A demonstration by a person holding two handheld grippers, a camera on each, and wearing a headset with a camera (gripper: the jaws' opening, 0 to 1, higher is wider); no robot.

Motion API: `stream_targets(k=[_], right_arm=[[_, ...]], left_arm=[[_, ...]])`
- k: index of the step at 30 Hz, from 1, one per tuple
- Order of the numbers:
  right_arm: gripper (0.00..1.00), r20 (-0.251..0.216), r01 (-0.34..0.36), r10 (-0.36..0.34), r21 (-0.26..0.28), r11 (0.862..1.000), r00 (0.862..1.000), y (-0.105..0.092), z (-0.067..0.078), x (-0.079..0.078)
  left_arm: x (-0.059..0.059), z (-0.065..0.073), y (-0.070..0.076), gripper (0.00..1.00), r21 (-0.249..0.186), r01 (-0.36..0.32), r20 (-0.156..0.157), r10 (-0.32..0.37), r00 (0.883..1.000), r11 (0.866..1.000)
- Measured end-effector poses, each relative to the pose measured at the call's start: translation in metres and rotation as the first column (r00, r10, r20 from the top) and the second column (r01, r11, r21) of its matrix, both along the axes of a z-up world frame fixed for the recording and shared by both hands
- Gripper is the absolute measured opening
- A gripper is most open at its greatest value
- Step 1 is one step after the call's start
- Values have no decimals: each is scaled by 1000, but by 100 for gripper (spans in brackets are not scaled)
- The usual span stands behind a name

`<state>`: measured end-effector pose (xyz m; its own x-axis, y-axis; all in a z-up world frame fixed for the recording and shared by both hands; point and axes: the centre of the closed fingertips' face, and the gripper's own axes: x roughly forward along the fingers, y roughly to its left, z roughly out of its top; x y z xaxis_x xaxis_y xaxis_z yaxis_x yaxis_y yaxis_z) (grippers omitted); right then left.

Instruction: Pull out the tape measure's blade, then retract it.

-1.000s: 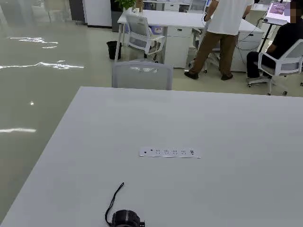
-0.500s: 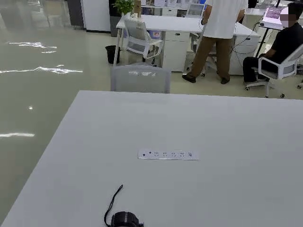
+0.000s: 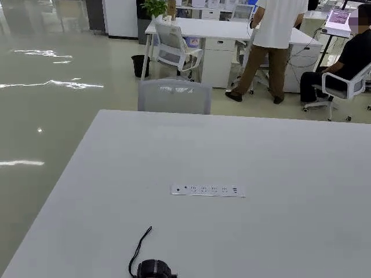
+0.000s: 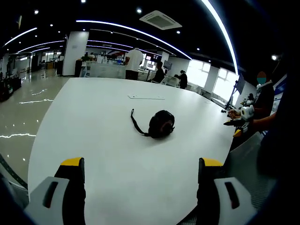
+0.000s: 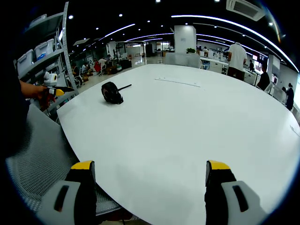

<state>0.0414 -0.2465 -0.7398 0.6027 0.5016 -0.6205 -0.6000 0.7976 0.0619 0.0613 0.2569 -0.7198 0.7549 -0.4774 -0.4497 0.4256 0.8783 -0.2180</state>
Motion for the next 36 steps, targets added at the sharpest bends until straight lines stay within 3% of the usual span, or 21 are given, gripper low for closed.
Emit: stream_targets(k=[6, 12, 22, 36], right_arm=[[100, -1, 6, -6, -4, 1000, 1000, -4, -4, 0], [100, 4, 11, -11, -4, 1000, 1000, -3, -1, -1], [100, 10, 26, -26, -2, 1000, 1000, -7, -1, 0], [100, 14, 31, -31, -10, 999, 999, -12, 3, 2]], left_arm=[[2, -2, 1, 99, -3, 4, -2, -4, 1000, 1000], [4, 5, -6, 99, -8, -1, 4, 1, 1000, 1000], [7, 2, 2, 99, -15, 0, 10, 0, 1000, 1000], [9, 9, 3, 99, -28, -17, 23, 18, 1000, 999]])
